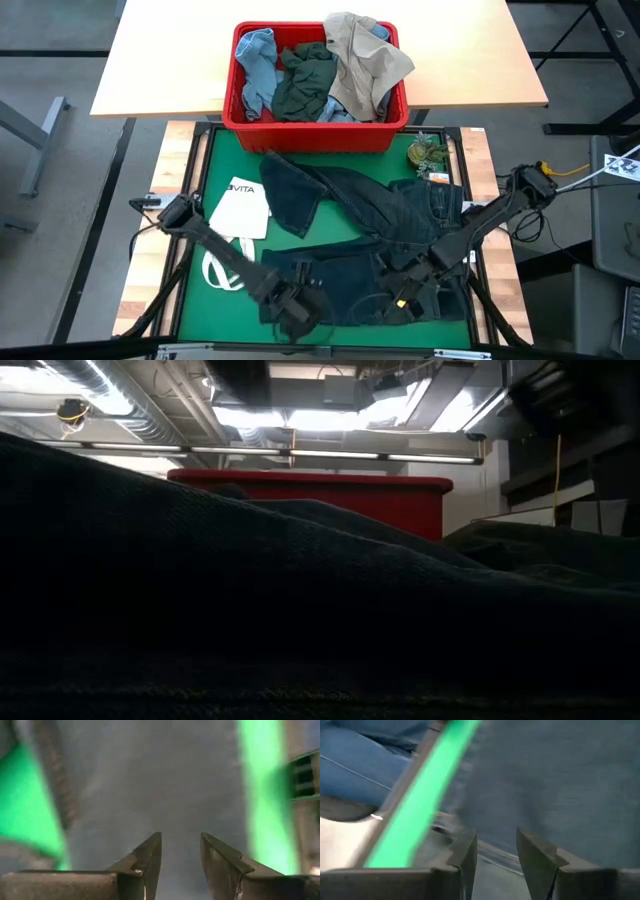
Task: Fold laundry
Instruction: Fold the dark blue pants
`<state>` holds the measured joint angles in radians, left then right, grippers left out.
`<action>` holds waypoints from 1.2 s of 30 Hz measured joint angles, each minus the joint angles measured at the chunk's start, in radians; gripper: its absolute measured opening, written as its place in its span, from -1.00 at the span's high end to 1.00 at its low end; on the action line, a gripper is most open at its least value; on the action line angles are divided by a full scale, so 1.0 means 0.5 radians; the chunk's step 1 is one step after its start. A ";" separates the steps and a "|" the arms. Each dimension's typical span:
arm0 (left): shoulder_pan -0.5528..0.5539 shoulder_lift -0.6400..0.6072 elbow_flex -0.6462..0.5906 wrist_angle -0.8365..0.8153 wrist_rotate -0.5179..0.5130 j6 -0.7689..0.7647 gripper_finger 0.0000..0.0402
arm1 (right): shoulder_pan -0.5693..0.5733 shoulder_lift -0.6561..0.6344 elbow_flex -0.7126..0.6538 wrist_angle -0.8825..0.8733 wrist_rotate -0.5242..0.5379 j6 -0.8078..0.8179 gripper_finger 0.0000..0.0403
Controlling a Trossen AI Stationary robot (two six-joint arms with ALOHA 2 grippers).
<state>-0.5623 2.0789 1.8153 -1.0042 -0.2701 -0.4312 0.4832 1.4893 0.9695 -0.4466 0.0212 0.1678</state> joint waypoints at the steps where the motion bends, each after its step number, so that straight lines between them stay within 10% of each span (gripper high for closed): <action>1: 0.045 0.000 0.000 -0.078 0.001 0.016 0.36 | -0.026 -0.001 0.000 -0.022 0.026 -0.042 0.31; 8: 0.289 -0.024 -0.008 -0.690 0.025 0.163 0.36 | -0.224 0.003 0.000 -0.148 0.041 -0.255 0.31; 18: 0.469 -0.417 -0.338 -0.755 0.233 0.364 0.36 | -0.357 -0.009 0.000 -0.231 0.026 -0.403 0.31; 27: 0.561 -0.945 -1.216 0.297 0.498 0.300 0.36 | -0.352 -0.009 0.000 -0.279 0.111 -0.454 0.31; 36: 0.603 -0.925 -1.562 0.612 0.710 0.306 0.36 | -0.353 -0.008 0.000 -0.321 0.163 -0.453 0.31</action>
<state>-0.2608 1.6165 1.0342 -0.6980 0.0850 -0.2781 0.3069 1.4855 0.9695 -0.6072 0.1028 -0.0588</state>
